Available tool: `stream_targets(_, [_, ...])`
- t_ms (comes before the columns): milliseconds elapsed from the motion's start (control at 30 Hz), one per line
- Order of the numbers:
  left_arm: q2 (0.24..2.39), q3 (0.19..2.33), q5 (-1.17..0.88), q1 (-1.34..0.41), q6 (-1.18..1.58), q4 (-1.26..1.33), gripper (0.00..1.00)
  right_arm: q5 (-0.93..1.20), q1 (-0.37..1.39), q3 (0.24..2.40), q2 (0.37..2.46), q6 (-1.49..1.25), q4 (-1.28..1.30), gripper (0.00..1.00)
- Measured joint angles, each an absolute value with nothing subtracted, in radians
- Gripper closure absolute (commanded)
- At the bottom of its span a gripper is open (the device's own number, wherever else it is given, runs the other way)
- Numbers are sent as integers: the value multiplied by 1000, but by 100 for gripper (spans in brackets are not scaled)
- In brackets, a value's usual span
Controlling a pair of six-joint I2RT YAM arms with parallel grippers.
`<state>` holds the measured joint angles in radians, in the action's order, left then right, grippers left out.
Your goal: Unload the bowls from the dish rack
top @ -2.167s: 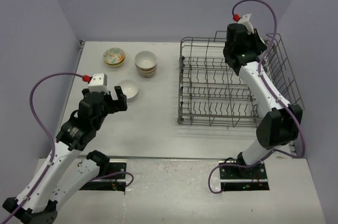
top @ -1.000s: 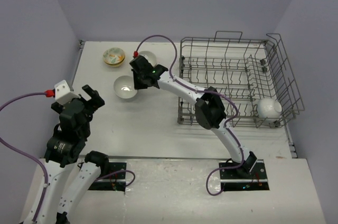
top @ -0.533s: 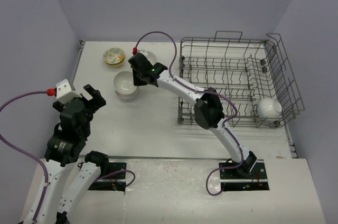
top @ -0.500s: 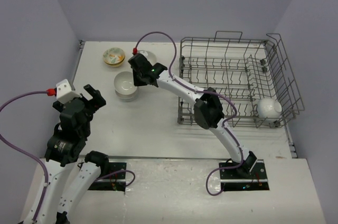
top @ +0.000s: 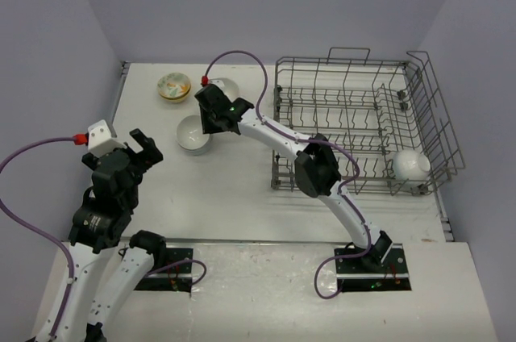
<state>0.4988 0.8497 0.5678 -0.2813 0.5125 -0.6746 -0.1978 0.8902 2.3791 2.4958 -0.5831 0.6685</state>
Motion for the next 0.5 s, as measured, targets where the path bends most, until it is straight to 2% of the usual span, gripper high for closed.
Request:
stream_targets(200, [500, 850, 561, -281, 512, -675, 0, -199, 891, 2379, 2496, -582, 667, 64])
stream_targets(267, [500, 850, 559, -281, 512, -675, 0, -200, 891, 2379, 2496, -581, 667, 67])
stream_targets(400, [500, 850, 554, -281, 512, -674, 0, -200, 891, 2364, 2488, -574, 664, 84])
stream_targets(500, [500, 850, 553, -281, 511, -673, 0, -200, 889, 2355, 2484, -569, 666, 89])
